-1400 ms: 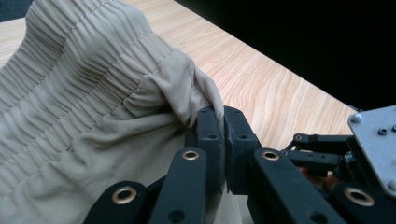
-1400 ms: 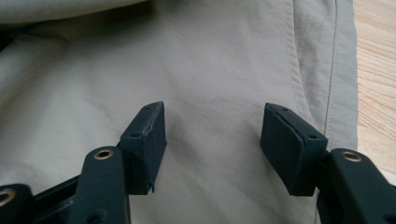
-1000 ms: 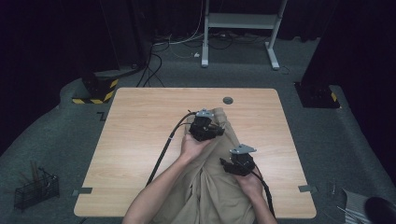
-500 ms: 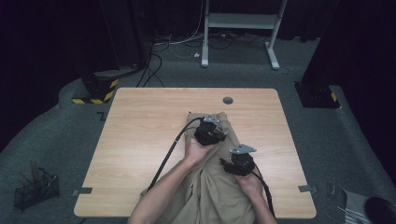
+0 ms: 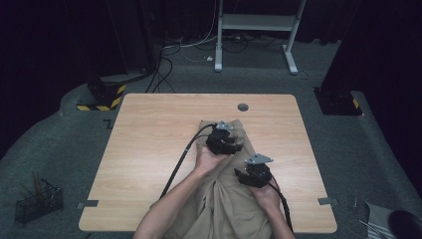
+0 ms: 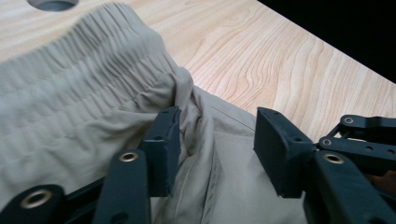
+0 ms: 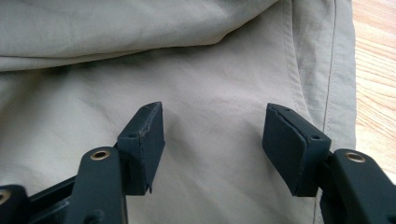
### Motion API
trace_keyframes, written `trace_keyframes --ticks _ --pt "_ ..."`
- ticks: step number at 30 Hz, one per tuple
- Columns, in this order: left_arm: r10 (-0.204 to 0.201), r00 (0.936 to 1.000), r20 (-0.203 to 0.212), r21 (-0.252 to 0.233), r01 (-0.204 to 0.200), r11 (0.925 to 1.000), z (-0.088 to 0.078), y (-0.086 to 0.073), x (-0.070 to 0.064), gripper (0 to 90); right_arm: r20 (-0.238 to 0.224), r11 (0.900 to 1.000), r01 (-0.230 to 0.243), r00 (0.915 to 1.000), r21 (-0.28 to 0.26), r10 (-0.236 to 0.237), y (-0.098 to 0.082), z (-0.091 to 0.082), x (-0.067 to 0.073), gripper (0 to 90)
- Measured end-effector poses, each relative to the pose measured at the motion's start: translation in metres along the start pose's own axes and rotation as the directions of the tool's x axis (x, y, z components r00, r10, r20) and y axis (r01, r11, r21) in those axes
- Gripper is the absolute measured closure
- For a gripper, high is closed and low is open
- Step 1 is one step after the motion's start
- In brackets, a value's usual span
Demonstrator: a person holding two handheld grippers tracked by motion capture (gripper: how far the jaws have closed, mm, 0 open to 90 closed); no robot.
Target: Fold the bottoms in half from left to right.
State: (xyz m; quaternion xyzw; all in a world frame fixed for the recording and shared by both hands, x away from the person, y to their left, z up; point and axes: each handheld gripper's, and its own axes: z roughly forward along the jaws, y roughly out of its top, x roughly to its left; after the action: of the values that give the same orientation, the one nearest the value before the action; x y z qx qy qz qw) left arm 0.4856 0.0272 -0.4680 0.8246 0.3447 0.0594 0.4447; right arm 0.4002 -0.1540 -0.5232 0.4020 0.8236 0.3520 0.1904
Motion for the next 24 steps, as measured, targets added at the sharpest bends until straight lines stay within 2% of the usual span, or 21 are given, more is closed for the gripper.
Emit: trace_keyframes --ticks 3,5,9,18,24 --pt "0.018 0.9997 -0.013 -0.014 -0.018 0.9997 -0.013 0.002 -0.001 47.1 0.0 1.0 0.0 1.0 -0.001 0.0 0.0 0.0 0.0 38.7" --pt "0.016 0.9998 -0.016 -0.028 -0.016 0.9995 -0.022 0.0 -0.001 45.8 -0.001 1.0 0.0 1.0 -0.001 0.0 0.0 0.0 0.0 38.7" --pt "0.018 0.9996 -0.022 -0.035 -0.019 0.9992 -0.043 -0.01 0.001 44.2 -0.001 1.0 0.0 1.0 -0.001 0.0 0.0 0.0 0.0 38.7" --pt "-0.016 0.9989 -0.044 -0.032 0.015 0.9994 -0.09 -0.055 0.008 43.1 -0.001 1.0 0.0 1.0 -0.001 0.0 0.0 0.0 0.0 38.7" --pt "-0.047 0.9982 -0.039 -0.023 0.046 0.9987 -0.113 -0.085 0.008 42.3 0.0 1.0 0.001 1.0 -0.001 -0.001 0.0 0.0 0.0 38.7"
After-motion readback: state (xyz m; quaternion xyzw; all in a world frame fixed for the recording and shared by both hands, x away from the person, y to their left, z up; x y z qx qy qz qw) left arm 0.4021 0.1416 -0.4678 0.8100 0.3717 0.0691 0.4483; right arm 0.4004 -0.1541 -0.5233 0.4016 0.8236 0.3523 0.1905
